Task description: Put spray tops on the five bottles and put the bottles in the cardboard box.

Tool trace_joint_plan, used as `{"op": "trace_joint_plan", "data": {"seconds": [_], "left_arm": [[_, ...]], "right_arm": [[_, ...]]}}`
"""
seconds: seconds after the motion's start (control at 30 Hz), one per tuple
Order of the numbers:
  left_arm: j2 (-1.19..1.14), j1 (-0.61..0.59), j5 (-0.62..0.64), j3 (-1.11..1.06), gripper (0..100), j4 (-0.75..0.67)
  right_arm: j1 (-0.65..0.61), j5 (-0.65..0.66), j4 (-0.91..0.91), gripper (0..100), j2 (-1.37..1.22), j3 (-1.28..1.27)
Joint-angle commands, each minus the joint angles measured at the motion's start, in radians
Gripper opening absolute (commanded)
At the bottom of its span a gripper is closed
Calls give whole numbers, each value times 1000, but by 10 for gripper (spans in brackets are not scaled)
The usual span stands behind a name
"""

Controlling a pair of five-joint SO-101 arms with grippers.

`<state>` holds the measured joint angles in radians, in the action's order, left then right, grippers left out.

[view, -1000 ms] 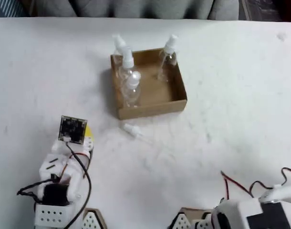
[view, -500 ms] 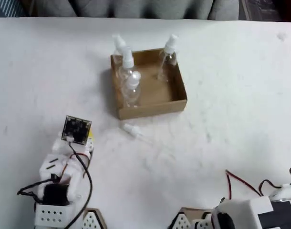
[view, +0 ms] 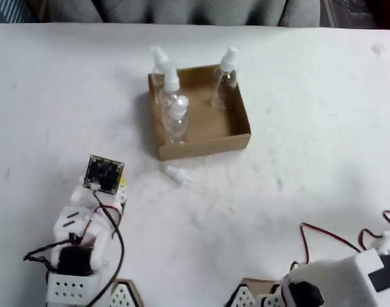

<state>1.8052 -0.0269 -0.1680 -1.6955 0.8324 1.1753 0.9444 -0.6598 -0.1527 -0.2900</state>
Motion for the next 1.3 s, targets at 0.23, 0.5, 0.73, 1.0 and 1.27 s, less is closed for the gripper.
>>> {"op": "trace_joint_plan", "data": {"seconds": [0.23, 0.5, 0.73, 1.0, 1.27], "left_arm": [[22, 13, -11, 2, 24, -3], [22, 15, -5, 2, 24, 3], [22, 15, -5, 2, 24, 3], [22, 15, -5, 2, 24, 3], [22, 15, -6, 2, 24, 2]], "right_arm": [[-275, -12, -139, 16, 31, -2], [-348, -5, -142, 16, -33, -181], [-403, -5, -117, 18, -213, -204], [-524, -5, 148, 18, -598, -199], [-588, -9, 120, 18, -800, 2]]}}
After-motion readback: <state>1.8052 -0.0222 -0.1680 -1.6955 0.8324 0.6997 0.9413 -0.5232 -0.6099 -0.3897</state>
